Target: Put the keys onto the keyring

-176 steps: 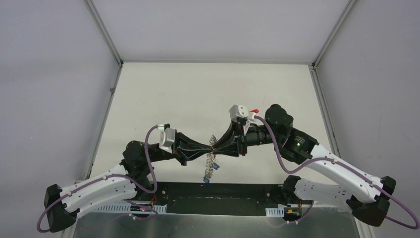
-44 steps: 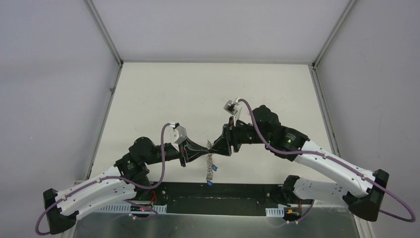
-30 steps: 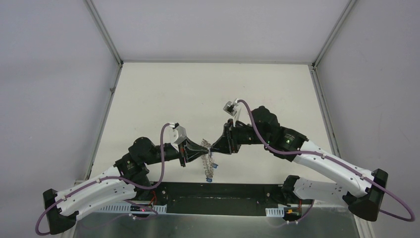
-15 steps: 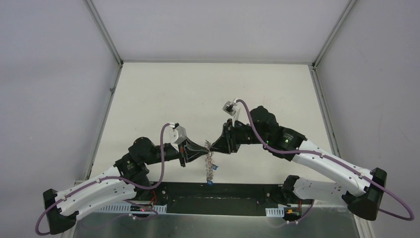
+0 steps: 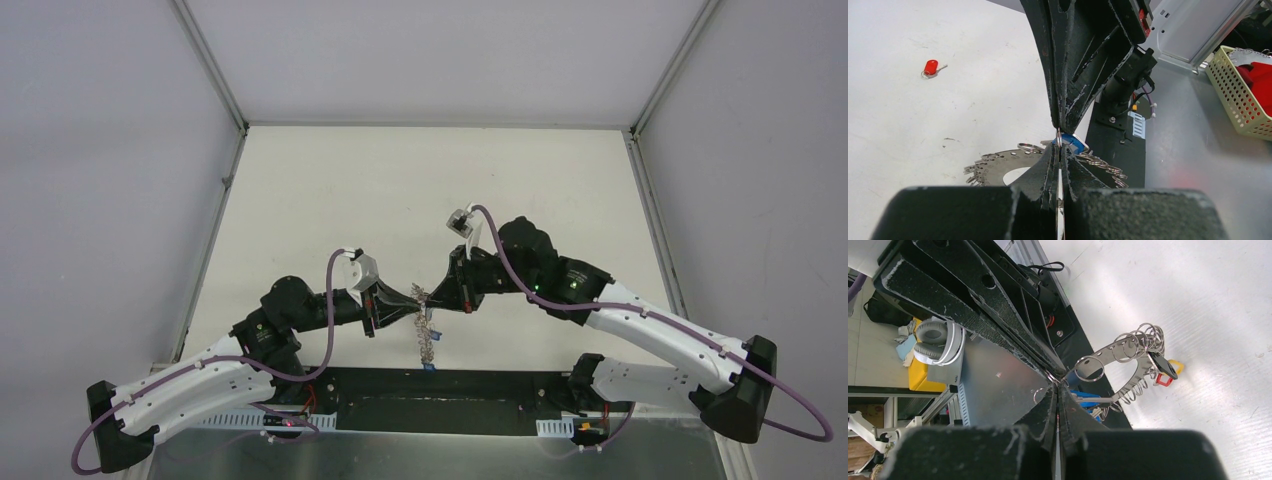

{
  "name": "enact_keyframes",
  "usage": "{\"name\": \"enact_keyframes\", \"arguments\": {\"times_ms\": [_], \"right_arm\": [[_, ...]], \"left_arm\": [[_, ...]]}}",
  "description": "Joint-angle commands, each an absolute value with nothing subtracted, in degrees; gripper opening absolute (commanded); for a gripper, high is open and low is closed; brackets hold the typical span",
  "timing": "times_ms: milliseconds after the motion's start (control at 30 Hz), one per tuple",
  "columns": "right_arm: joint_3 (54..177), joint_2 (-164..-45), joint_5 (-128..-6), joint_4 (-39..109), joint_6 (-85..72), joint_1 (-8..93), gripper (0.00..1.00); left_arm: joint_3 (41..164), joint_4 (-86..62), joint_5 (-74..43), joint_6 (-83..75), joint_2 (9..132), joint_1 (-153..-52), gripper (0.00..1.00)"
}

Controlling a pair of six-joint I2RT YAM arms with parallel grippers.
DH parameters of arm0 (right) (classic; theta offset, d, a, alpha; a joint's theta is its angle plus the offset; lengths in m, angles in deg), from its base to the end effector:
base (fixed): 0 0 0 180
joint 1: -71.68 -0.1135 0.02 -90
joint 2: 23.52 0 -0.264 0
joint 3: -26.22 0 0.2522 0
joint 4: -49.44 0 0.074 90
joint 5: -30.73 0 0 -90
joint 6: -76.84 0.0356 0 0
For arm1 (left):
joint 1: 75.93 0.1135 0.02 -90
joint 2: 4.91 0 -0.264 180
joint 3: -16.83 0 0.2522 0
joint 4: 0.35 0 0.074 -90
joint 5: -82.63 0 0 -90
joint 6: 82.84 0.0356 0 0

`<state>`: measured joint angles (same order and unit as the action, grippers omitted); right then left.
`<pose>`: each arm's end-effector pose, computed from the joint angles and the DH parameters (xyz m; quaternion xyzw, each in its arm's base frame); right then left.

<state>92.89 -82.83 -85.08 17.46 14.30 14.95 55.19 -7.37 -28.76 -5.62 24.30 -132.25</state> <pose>0.1142 0.2023 0.3287 -0.3240 0.7633 0.4924 0.2646 0.0700 -0.1284 0.2864 0.3770 0.5836 -0.5074 0.5098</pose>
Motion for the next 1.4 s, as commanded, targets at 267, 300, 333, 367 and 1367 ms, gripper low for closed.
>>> {"name": "enact_keyframes", "arguments": {"times_ms": [267,300,333,367,1367], "right_arm": [[91.0,-80.2,-83.4,17.3,12.9,16.0,0.0],[91.0,-80.2,-83.4,17.3,12.8,16.2,0.0],[91.0,-80.3,-83.4,17.3,12.8,16.3,0.0],[91.0,-80.5,-83.3,17.2,12.8,16.4,0.0],[83.9,-74.6,-89.8,30.8,5.9,17.3,0.59]], "left_arm": [[57.9,-3.4,-29.3,-4.6,22.6,-132.8,0.0],[57.9,-3.4,-29.3,-4.5,22.7,-132.8,0.0],[57.9,-3.4,-29.3,-4.5,22.6,-132.8,0.0],[57.9,-3.4,-29.3,-4.5,22.7,-132.8,0.0],[58.4,-2.1,-31.5,-4.3,23.7,-132.8,0.0]]}}
